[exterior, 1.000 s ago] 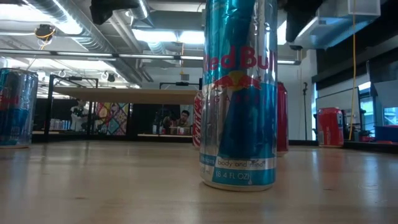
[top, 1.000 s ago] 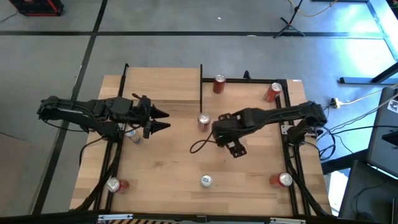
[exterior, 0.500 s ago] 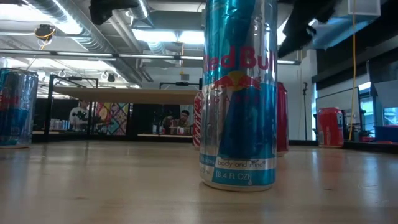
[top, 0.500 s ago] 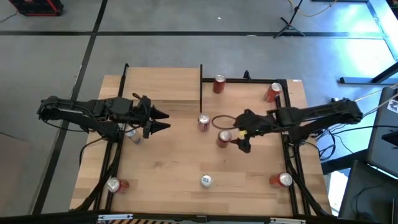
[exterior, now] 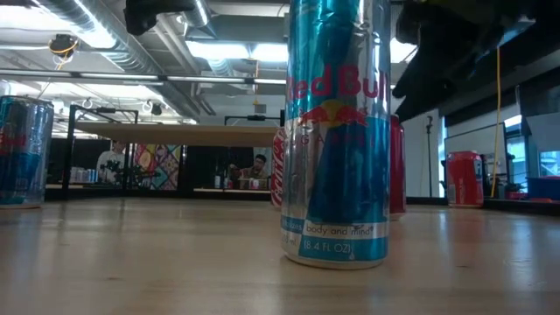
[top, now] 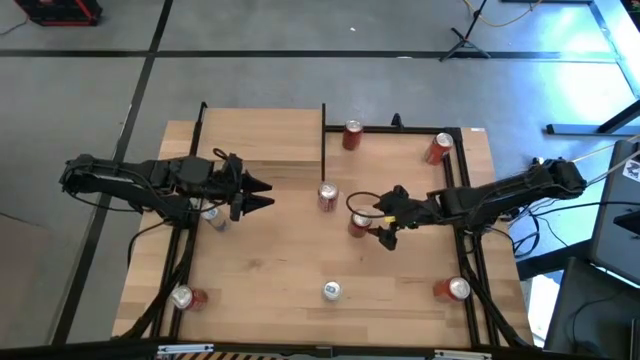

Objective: Place canned beverage on shelf
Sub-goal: Put the bottom red black soda can on the shelf, then put the red black soda can on the shelf aligned with the other red black soda can

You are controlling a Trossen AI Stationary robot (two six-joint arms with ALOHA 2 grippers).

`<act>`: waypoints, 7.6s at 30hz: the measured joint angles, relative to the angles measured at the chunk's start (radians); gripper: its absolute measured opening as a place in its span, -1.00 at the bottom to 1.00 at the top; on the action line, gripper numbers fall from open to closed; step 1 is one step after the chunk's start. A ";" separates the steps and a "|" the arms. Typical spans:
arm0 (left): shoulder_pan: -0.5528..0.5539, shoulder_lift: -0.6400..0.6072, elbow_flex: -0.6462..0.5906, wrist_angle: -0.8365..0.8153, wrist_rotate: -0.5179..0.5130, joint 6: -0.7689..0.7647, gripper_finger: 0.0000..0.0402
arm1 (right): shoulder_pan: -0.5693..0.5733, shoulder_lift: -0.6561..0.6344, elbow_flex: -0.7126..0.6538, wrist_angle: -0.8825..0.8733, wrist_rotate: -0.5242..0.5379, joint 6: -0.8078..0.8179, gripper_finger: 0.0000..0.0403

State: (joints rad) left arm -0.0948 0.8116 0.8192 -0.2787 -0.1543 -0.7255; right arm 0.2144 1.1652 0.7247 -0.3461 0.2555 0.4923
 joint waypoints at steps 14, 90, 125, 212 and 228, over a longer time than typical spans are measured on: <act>0.000 0.000 -0.001 0.004 -0.015 -0.028 0.49 | 0.009 0.112 -0.127 0.346 0.143 -0.035 0.89; 0.185 -0.156 -0.001 -0.117 0.058 0.182 0.49 | -0.693 0.857 1.290 -0.286 -0.531 -0.732 0.34; 0.184 -0.156 -0.001 -0.117 -0.007 0.205 0.49 | -0.735 0.743 1.291 -0.412 -0.469 -0.823 0.82; 0.184 -0.156 -0.001 -0.133 -0.202 0.108 0.49 | -0.915 0.730 0.689 -0.138 -0.285 -0.575 0.83; 0.184 -0.156 -0.001 -0.113 -0.199 0.102 0.49 | -0.915 0.715 0.673 -0.101 -0.366 -0.701 0.37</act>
State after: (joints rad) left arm 0.0894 0.6552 0.8185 -0.3914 -0.3535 -0.6239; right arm -0.7006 1.8804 1.3981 -0.4468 -0.1100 -0.2090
